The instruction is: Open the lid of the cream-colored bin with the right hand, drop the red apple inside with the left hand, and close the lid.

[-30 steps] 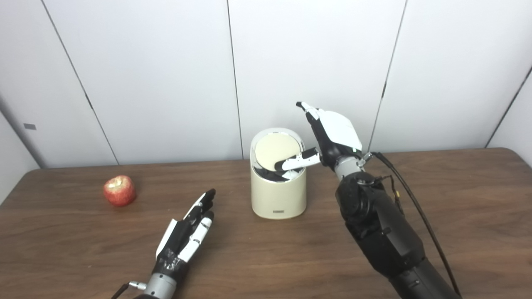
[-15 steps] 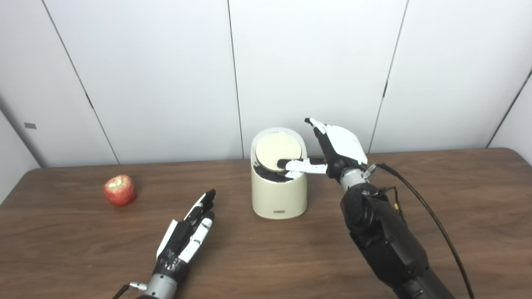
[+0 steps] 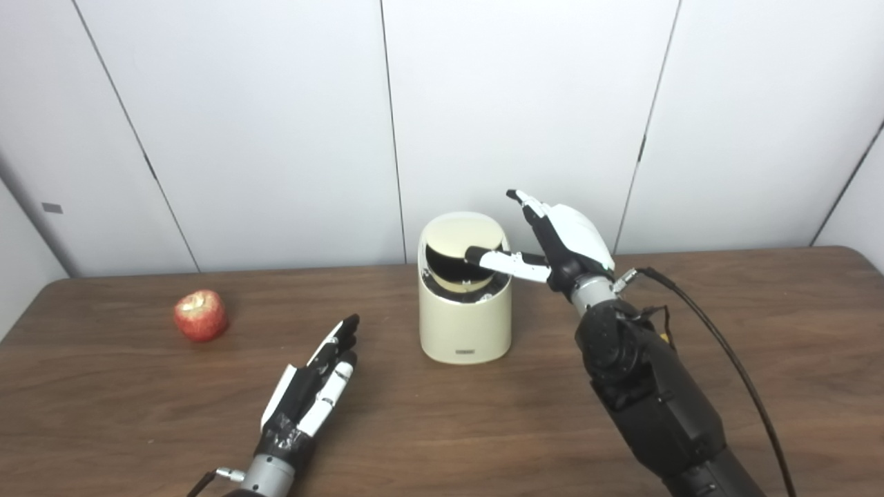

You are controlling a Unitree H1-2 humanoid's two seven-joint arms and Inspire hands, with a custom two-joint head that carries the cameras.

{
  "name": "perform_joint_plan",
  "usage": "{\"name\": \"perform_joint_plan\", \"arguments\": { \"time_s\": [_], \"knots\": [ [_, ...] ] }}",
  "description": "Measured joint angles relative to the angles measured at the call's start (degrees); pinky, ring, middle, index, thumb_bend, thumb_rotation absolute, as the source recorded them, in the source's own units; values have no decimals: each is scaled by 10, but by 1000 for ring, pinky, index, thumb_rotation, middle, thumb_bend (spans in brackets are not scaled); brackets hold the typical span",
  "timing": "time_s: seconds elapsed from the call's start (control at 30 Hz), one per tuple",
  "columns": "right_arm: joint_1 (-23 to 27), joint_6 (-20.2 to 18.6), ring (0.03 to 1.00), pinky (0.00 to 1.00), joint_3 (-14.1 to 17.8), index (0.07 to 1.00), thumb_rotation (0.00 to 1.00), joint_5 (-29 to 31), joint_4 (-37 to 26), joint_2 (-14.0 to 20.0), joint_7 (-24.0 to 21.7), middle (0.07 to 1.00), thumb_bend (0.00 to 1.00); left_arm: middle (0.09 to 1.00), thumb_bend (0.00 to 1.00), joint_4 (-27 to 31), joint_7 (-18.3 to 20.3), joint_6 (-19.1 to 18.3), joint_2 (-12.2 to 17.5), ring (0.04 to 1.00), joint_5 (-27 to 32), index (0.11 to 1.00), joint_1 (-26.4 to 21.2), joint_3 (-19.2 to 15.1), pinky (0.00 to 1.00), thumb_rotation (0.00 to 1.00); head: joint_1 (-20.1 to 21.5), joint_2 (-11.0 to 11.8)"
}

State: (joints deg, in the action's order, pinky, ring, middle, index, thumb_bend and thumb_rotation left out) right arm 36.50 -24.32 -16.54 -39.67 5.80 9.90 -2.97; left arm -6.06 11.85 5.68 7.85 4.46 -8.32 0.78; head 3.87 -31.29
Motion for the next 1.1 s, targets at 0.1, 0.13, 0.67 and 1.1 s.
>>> {"name": "perform_joint_plan", "arguments": {
  "time_s": [0.1,0.13,0.67,1.1],
  "knots": [
    [0,1,960,930,1,951,923,2,0,1,-2,951,1000,998,272,-1,0,1,0,1000,0,986,0,0,996,679,-1,0],
    [-1,2,960,930,2,957,936,4,0,1,-2,953,1000,998,282,-1,0,1,0,1000,0,985,0,0,995,679,-3,2],
    [-137,182,870,804,74,891,711,64,-78,-9,125,899,542,983,314,-1,-4,1,0,997,-6,970,-1,0,981,600,-1,3],
    [-253,373,748,636,106,742,513,107,-80,-17,202,768,253,946,239,-9,-14,13,-2,962,-7,934,-4,-11,930,686,-1,2]
  ]
}}
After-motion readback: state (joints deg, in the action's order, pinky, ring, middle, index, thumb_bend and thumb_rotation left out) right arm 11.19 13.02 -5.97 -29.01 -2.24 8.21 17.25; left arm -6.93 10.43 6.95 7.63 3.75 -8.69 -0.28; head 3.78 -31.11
